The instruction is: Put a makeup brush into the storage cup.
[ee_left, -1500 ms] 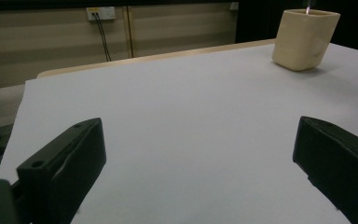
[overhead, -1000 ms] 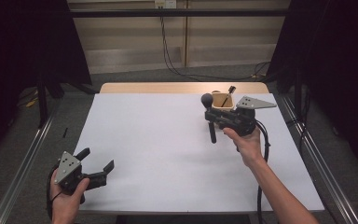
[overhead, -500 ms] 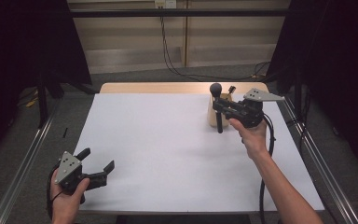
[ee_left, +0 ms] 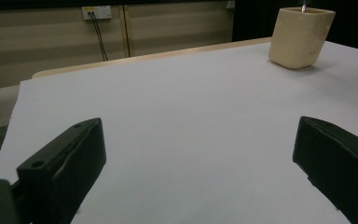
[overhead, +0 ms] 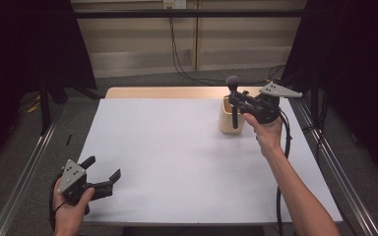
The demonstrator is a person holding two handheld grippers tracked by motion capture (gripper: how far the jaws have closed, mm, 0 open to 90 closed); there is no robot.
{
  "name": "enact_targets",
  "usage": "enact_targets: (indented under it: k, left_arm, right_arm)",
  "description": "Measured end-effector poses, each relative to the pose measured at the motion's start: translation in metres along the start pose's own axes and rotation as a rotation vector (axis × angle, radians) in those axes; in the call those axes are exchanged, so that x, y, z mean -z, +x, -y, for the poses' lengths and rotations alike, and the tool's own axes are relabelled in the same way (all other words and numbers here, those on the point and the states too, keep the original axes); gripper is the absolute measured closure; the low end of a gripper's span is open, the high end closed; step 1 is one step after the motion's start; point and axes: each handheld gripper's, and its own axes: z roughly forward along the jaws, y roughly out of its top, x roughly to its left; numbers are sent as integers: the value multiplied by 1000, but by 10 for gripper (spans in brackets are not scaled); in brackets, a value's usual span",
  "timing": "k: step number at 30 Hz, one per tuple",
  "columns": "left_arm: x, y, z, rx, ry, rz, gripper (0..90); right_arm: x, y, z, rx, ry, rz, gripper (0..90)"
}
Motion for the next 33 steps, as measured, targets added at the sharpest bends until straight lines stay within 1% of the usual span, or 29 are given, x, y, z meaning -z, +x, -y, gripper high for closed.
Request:
enact_targets:
  k: [6, 9, 13, 16, 19, 21, 23, 27, 28, 30, 31, 33]
  left_arm:
    - [0, 0, 0, 0, 2, 2, 25]
    - [0, 0, 0, 0, 3, 1, 25]
    - [0, 1, 0, -1, 1, 1, 25]
    - [0, 1, 0, -2, 4, 1, 25]
    - [0, 0, 0, -1, 2, 0, 25]
    - [0, 1, 0, -2, 2, 1, 25]
    - [0, 0, 0, 7, -5, 4, 25]
    - [0, 1, 0, 5, -5, 3, 25]
    - [0, 1, 0, 4, -5, 4, 25]
    - [0, 1, 0, 3, -4, 3, 25]
    - [0, 1, 0, 3, -2, 1, 25]
    - [1, 1, 0, 6, -2, 0, 25]
  right_arm:
    - [-6, -5, -8, 2, -8, 20, 715]
    - [-8, -9, -14, -6, -11, 19, 714]
    - [-13, -16, -22, -19, -23, 37, 715]
    - [-17, -18, -25, -13, -24, 48, 715]
    - [-20, -21, -25, -18, -23, 55, 714]
    - [-21, -25, -26, -22, -16, 71, 714]
    - [-23, -29, -28, -21, -14, 83, 714]
    - [-26, -35, -30, -19, -24, 113, 714]
    - [-27, -36, -30, -20, -30, 113, 714]
    - [-29, -37, -30, -7, -43, 133, 714]
    - [-32, -39, -29, -14, -43, 122, 714]
    - [-35, -40, -28, -5, -33, 128, 714]
